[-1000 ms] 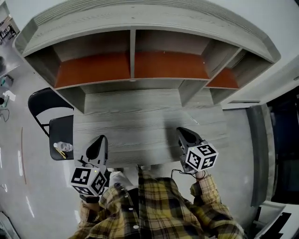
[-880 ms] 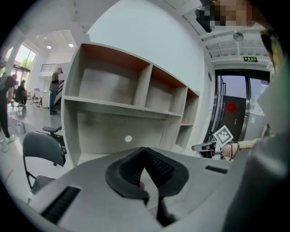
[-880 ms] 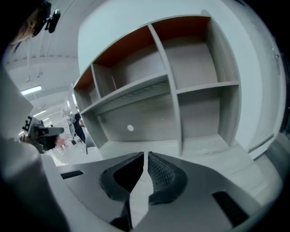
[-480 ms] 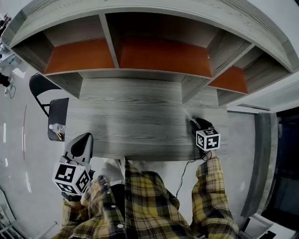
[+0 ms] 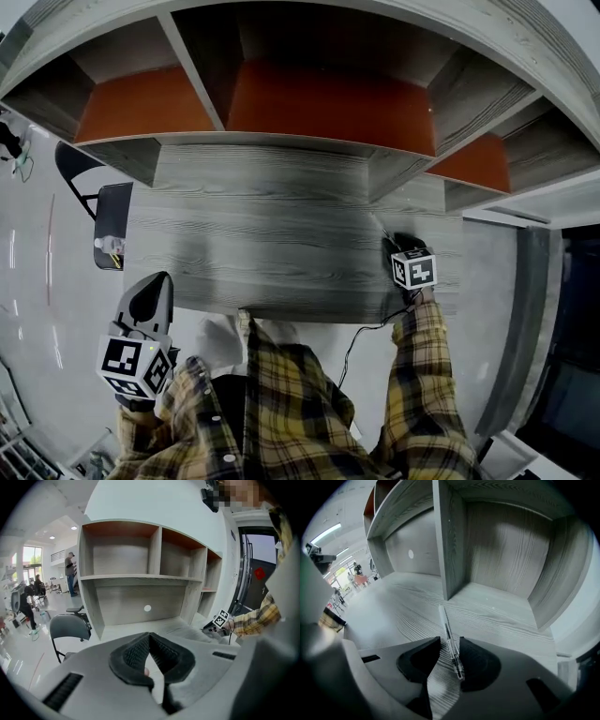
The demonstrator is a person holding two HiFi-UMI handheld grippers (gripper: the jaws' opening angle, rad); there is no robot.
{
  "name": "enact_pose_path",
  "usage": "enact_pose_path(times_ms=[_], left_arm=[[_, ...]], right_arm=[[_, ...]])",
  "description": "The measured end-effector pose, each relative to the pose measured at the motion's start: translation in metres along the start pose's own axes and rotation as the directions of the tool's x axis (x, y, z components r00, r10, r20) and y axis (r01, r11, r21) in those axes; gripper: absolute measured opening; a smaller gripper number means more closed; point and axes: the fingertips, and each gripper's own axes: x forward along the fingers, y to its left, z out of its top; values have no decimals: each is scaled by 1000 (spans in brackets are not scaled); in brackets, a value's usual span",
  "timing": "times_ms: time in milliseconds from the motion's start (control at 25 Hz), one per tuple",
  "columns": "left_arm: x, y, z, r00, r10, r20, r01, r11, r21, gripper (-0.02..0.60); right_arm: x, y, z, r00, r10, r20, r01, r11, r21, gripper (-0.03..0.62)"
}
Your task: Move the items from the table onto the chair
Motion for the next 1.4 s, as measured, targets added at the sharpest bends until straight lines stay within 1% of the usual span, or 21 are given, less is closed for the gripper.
enact_pose_path(times_ms=[120, 200, 360, 480, 600, 800, 960, 1080, 1200, 1280, 1400], left_arm=[[0, 0, 1, 1000, 4, 6, -4, 1000, -1, 5], [0, 0, 4, 1000, 8, 16, -8, 1000, -6, 4], [2, -4, 9, 999, 3, 37, -3, 1000, -5, 5], [0, -7, 9, 999, 0, 39, 0, 1000, -4, 5], [-3, -5, 7, 999, 0, 46, 0, 1000, -8, 4], [-4, 8, 5, 996, -12, 91, 14, 999, -29, 5], [-13, 25, 2, 993, -29, 118, 36, 998, -56, 5], [-23, 50, -10, 990, -25, 136, 37, 996, -83, 3], [-35, 89, -23, 989, -17, 145, 32, 994, -104, 4], [-44, 122, -33, 989, -10, 144, 28, 992, -121, 4], [-63, 179, -50, 990, 31, 136, -8, 987, -163, 4]], right_arm=[[1, 2, -1, 1000, 5, 6, -5, 1000, -23, 122], [1, 4, -1, 1000, 0, 3, 0, 999, -40, 73], [0, 2, -1, 1000, -3, 6, 3, 1000, 9, 64], [-4, 6, -1, 1000, 13, 18, -13, 999, 40, 63], [-10, 17, 6, 998, 30, 55, -34, 997, 67, 63], [-27, 49, 35, 990, 54, 129, -65, 994, 83, 63], [-45, 100, 56, 981, 95, 172, -110, 990, 82, 63], [-49, 150, 79, 969, 146, 200, -163, 984, 70, 63], [-47, 212, 99, 960, 187, 209, -198, 979, 37, 63], [-43, 261, 111, 956, 215, 199, -219, 976, 3, 64], [-28, 346, 135, 941, 296, 164, -287, 955, -74, 64]])
